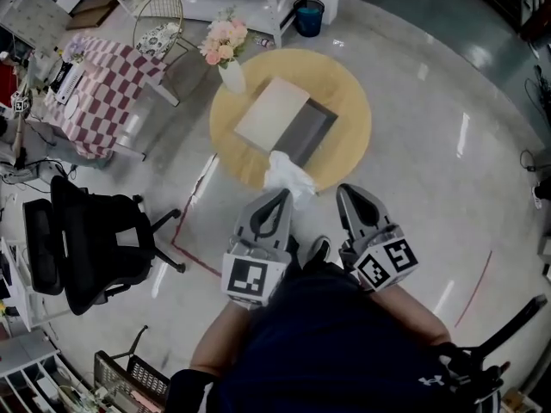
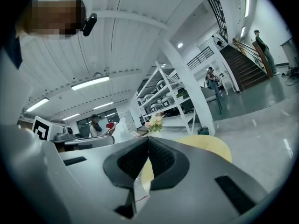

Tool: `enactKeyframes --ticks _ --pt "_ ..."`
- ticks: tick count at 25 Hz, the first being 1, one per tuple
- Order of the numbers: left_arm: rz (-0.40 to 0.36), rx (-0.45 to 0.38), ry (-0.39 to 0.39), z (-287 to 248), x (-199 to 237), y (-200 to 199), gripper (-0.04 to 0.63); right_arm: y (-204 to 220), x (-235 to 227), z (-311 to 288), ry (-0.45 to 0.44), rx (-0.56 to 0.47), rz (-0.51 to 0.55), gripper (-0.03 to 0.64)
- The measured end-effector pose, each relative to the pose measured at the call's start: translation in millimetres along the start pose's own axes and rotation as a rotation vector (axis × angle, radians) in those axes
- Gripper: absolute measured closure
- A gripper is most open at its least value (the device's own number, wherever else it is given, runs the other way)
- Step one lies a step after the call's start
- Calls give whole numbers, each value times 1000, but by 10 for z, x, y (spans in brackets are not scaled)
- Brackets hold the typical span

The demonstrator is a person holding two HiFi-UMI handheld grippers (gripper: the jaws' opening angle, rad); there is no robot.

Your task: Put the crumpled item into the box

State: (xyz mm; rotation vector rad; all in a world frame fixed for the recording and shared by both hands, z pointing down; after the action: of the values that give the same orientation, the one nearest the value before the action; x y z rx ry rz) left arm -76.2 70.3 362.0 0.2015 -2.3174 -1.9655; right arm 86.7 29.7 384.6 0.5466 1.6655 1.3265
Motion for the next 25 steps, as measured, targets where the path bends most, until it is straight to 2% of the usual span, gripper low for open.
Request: enactKeyframes --ticks 8,18,25 --pt "3 -4 54 -461 447 -68 580 -146 -159 -477 67 -3 8 612" --pt "-29 85 162 -801 775 174 580 -150 -239 -910 142 -8 5 612" --pt "14 158 193 -1042 887 380 580 -105 -313 -977 190 0 -14 612"
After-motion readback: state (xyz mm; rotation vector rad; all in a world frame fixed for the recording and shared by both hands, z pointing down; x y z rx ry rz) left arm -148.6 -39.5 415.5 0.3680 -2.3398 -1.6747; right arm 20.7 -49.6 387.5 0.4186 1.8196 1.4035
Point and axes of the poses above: the fingertips, and each gripper's own axes: z backward along the fingers, x to its left, y out of its underside, the point moved 6 cm from there along z, backward along the fingers, and after that the axes turned 13 degrees about -y, right-handed, at the moved point
